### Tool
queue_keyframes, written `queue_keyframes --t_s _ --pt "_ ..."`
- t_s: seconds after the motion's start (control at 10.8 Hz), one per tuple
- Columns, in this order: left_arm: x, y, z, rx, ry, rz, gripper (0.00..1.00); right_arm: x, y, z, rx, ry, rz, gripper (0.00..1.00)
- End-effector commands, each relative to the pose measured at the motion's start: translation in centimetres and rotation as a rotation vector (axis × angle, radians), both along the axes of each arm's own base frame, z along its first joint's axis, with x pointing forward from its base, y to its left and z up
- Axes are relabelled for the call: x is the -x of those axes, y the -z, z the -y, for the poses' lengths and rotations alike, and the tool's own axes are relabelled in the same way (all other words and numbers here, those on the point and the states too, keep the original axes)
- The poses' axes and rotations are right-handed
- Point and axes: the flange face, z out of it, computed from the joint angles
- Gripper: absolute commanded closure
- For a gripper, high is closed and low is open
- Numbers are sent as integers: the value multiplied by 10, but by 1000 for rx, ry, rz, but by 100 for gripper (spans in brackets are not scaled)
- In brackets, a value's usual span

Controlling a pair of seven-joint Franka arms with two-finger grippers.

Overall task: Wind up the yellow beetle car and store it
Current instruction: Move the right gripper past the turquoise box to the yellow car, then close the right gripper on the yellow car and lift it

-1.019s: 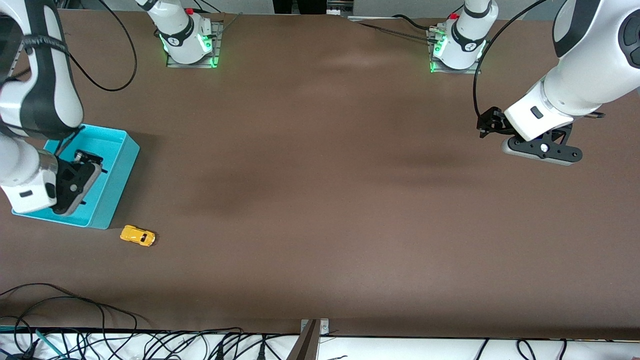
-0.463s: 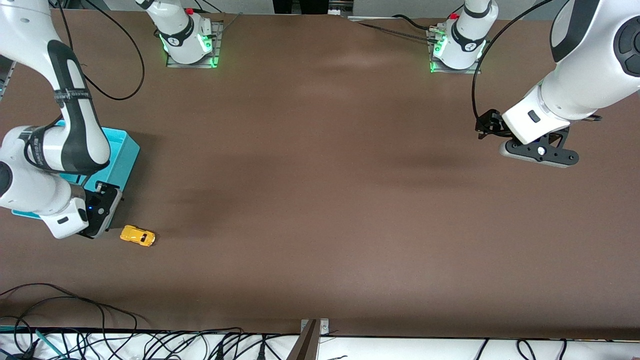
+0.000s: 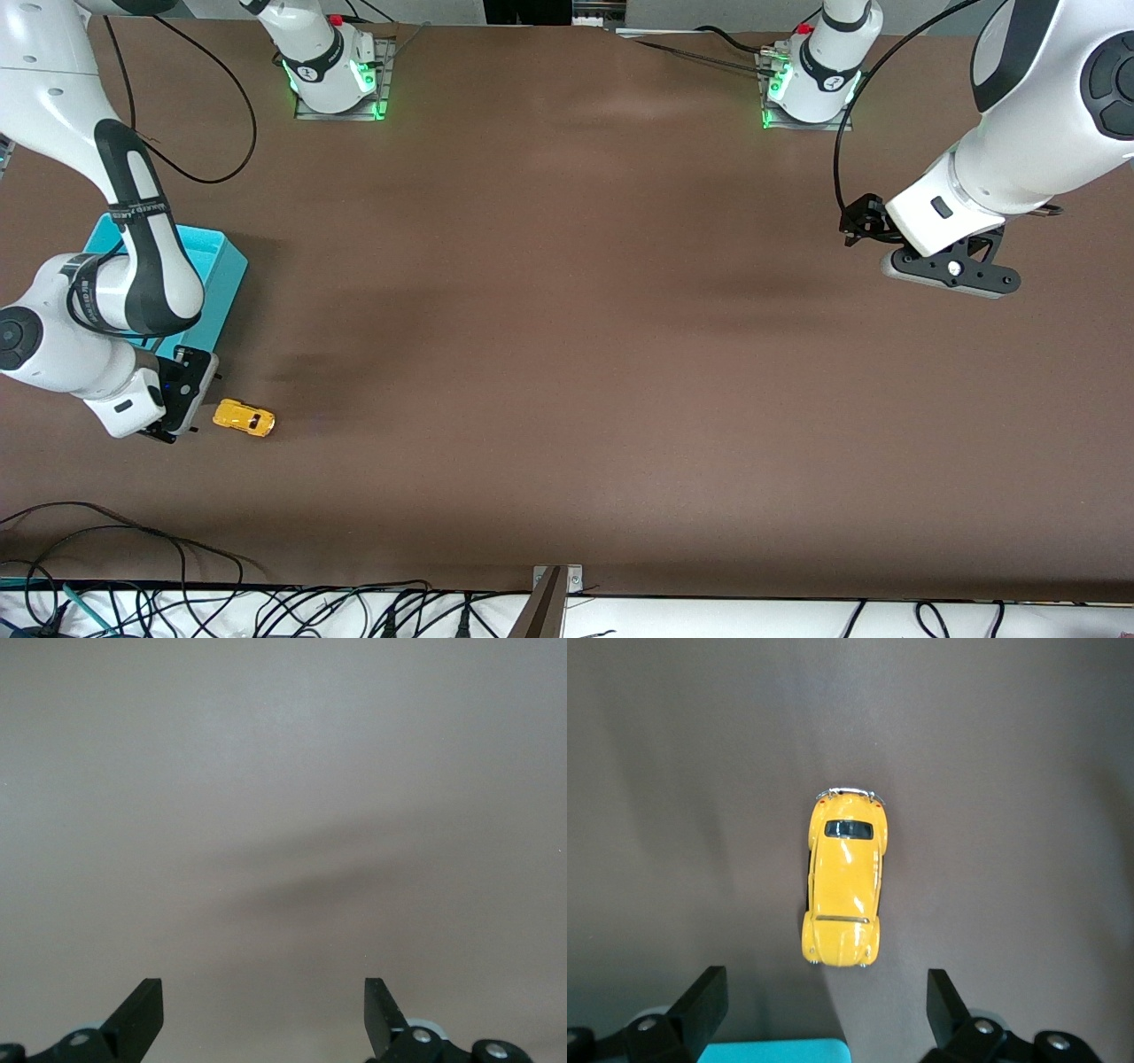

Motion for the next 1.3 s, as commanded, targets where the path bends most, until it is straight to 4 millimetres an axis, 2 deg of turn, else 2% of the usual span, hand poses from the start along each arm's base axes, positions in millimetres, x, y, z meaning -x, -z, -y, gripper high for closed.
queue_keyframes --t_s 0.0,0.28,0.56,0.83,0.93,1.2 --pt "0 -1 3 5 -3 -10 0 -9 11 -6 -20 -23 15 0" --pt "0 -1 1 5 -7 -10 0 -9 25 -18 -40 -27 17 0" --pt "0 0 1 5 -7 -13 0 -12 37 -21 -48 -34 51 0" --pt "-1 2 0 5 -6 -16 0 -13 46 -23 -51 -40 66 6" --pt "-1 2 0 5 -6 -16 0 -14 46 -22 -50 -41 69 17" --pt "0 3 0 2 -6 -31 0 -14 47 -23 -50 -70 69 71"
